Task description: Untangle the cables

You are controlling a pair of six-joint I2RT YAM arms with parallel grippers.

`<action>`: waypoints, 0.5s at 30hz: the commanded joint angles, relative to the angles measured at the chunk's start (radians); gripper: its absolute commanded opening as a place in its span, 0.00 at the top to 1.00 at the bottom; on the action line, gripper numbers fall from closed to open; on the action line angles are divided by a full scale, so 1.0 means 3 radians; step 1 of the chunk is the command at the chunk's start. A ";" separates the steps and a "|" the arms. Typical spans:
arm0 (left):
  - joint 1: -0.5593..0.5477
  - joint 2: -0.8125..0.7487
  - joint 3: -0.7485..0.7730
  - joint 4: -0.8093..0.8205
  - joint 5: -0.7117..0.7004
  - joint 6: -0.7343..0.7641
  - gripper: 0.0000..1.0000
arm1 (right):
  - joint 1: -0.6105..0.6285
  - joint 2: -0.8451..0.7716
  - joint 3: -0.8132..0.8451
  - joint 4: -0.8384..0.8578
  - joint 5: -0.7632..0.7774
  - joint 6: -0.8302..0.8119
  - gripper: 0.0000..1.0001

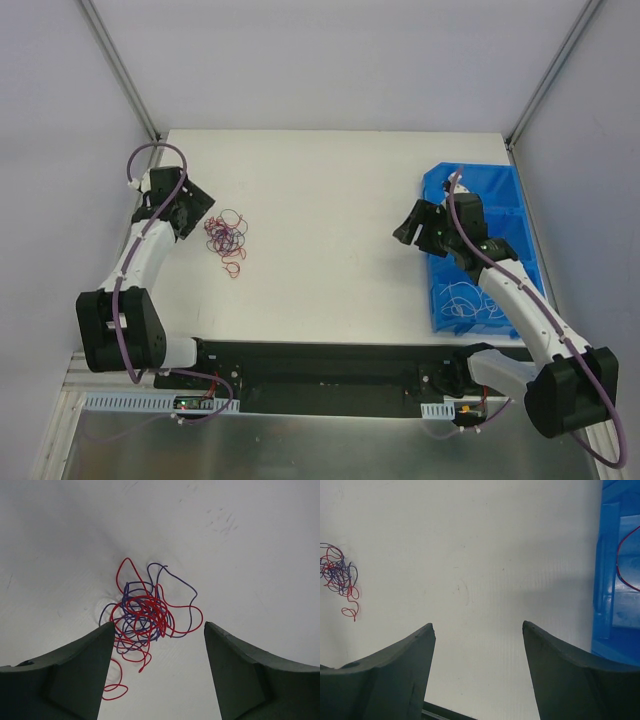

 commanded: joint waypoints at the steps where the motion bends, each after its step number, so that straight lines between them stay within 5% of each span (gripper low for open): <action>1: 0.0003 0.0143 -0.0042 -0.0053 0.0085 -0.0386 0.33 | 0.0037 -0.0016 0.0082 0.0120 0.0011 0.0052 0.27; 6: 0.0003 0.0368 0.0019 -0.0027 0.0377 -0.0350 0.57 | 0.0093 0.0076 0.0087 0.0176 -0.0004 0.0118 0.27; 12: 0.0003 0.0404 -0.0052 0.0080 0.0587 -0.0417 0.61 | 0.0251 0.0199 0.0179 0.0166 0.0037 0.0138 0.27; 15: 0.0003 0.0373 -0.0022 0.0116 0.0664 -0.0320 0.98 | 0.0343 0.0224 0.0204 0.0171 0.0103 0.0149 0.27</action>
